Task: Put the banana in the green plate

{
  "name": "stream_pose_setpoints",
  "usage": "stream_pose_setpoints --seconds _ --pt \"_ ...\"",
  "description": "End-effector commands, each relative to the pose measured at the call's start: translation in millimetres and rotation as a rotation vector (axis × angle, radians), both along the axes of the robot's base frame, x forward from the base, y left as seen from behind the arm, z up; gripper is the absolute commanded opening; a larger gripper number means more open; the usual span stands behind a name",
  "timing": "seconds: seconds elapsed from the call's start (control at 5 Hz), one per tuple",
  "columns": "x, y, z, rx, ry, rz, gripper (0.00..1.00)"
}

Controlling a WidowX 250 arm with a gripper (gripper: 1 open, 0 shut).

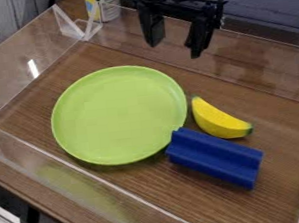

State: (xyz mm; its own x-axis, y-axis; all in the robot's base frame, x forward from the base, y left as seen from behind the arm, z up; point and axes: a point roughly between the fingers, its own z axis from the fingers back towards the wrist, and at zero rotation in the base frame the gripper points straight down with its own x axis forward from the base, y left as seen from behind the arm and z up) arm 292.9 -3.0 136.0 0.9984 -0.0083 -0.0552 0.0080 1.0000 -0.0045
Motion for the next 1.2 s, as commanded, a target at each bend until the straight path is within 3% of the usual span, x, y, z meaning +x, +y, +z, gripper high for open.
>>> stream_pose_setpoints --seconds 0.0,0.2,0.6,0.8,1.0 --pt "-0.8 -7.3 -9.8 -0.018 0.003 0.174 1.00" --pt "-3.9 -18.0 -26.8 -0.047 -0.001 0.365 1.00" --pt "-0.6 -35.8 -58.9 -0.089 -0.020 0.639 1.00" --pt "1.4 -42.2 -74.4 -0.101 -0.032 0.718 1.00" --pt "4.0 -48.8 -87.5 -0.106 -0.035 0.746 1.00"
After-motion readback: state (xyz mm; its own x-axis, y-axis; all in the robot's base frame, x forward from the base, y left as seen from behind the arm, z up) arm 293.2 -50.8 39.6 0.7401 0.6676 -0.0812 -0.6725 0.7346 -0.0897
